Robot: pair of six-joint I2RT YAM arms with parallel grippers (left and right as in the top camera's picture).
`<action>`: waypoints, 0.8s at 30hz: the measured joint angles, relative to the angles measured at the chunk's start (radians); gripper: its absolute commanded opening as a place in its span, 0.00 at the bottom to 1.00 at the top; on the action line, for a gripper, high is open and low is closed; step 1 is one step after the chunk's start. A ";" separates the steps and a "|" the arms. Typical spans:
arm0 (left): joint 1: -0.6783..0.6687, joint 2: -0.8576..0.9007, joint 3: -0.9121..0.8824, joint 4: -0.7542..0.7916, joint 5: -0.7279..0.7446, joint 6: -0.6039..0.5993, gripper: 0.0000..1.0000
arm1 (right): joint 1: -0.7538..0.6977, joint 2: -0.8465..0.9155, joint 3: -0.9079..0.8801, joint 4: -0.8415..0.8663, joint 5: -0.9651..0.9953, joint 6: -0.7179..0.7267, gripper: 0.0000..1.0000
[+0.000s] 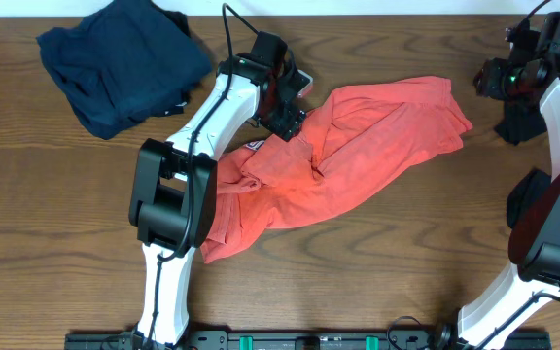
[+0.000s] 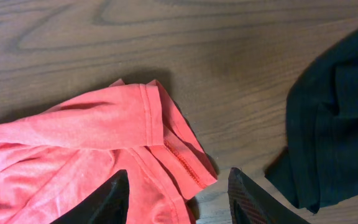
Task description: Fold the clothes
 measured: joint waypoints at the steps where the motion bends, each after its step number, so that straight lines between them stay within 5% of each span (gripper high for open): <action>1: -0.001 0.000 0.000 0.000 0.002 0.000 0.69 | 0.000 0.000 0.000 0.000 0.000 -0.001 0.50; 10: -0.005 0.008 0.000 -0.003 0.020 0.003 0.58 | 0.000 0.000 0.000 -0.006 0.001 -0.023 0.49; 16: -0.005 0.036 0.000 -0.006 0.021 0.000 0.15 | 0.000 0.000 0.000 -0.013 0.016 -0.027 0.49; 24: -0.005 0.038 0.000 -0.004 0.019 0.003 0.07 | 0.000 0.000 0.000 -0.016 0.020 -0.030 0.49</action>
